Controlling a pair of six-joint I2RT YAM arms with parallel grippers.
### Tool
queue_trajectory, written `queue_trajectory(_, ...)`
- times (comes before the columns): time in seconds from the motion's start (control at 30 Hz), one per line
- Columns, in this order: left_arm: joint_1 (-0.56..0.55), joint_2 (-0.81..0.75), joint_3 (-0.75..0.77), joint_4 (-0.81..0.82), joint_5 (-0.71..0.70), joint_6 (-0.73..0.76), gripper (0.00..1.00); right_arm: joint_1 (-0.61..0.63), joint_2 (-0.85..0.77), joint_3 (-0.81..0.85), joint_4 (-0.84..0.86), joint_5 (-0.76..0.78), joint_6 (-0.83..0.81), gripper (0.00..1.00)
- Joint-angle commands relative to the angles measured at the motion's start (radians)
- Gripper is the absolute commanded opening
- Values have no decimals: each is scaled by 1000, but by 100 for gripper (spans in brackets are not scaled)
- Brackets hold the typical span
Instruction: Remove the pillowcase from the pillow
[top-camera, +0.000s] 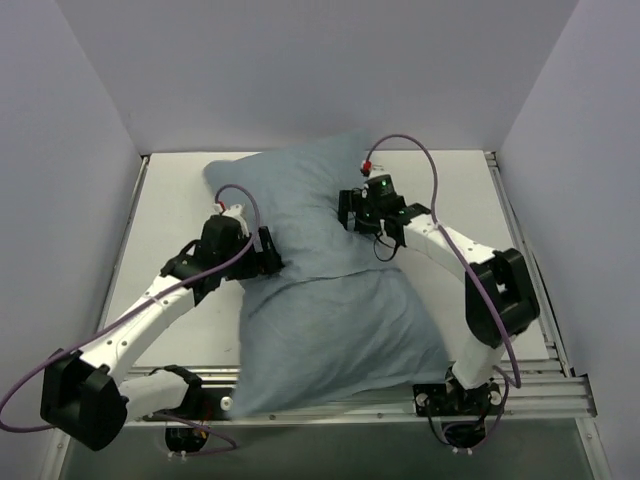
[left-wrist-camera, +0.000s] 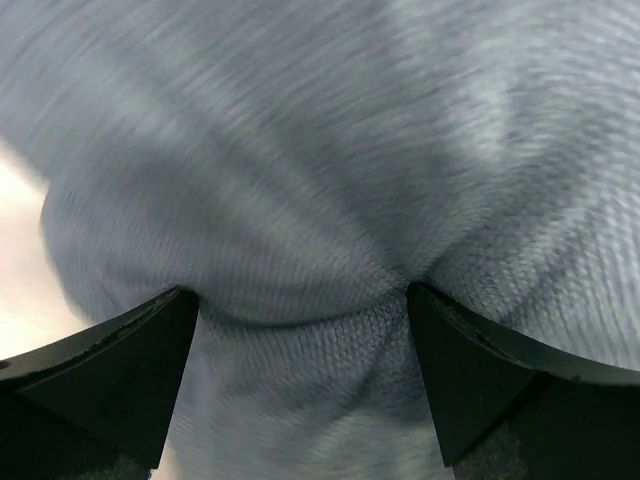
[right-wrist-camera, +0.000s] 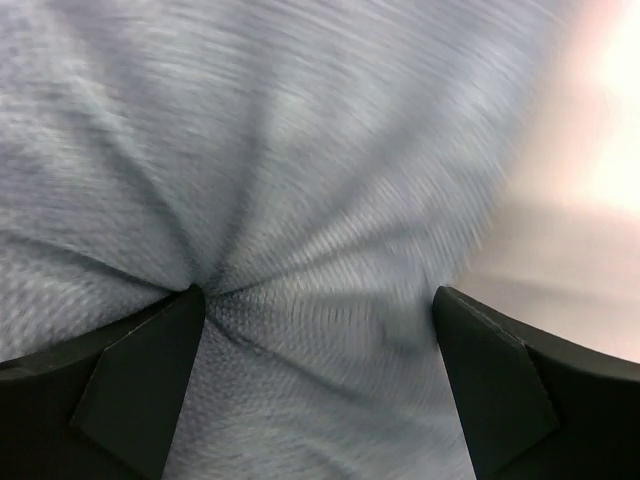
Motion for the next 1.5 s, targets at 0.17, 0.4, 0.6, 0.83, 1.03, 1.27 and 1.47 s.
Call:
queue_trajectory(0.17, -186, -183, -176, 16, 148, -223, 96, 154, 333, 413, 34, -180, -143, 94)
queue_trajectory(0.4, -163, -74, -112, -2, 21, -176, 96, 172, 409, 477, 58, -193, -114, 93)
queue_trajectory(0.6, -39, -28, -73, 13, -25, -141, 96, 163, 364, 429, 63, -167, -134, 93)
queue_trajectory(0.83, 64, 45, 14, 42, -34, -84, 96, 142, 390, 489, 54, -167, -155, 93)
queue_trajectory(1.03, 93, 95, 109, 13, -18, -56, 96, 125, 396, 622, -6, -150, -180, 93)
queue_trajectory(1.27, 90, 20, 284, -134, 93, 46, 96, 120, 271, 674, -121, -79, -206, 94)
queue_trajectory(1.47, 84, -42, 523, -315, 125, 177, 96, 117, 76, 606, -161, 71, -175, 96)
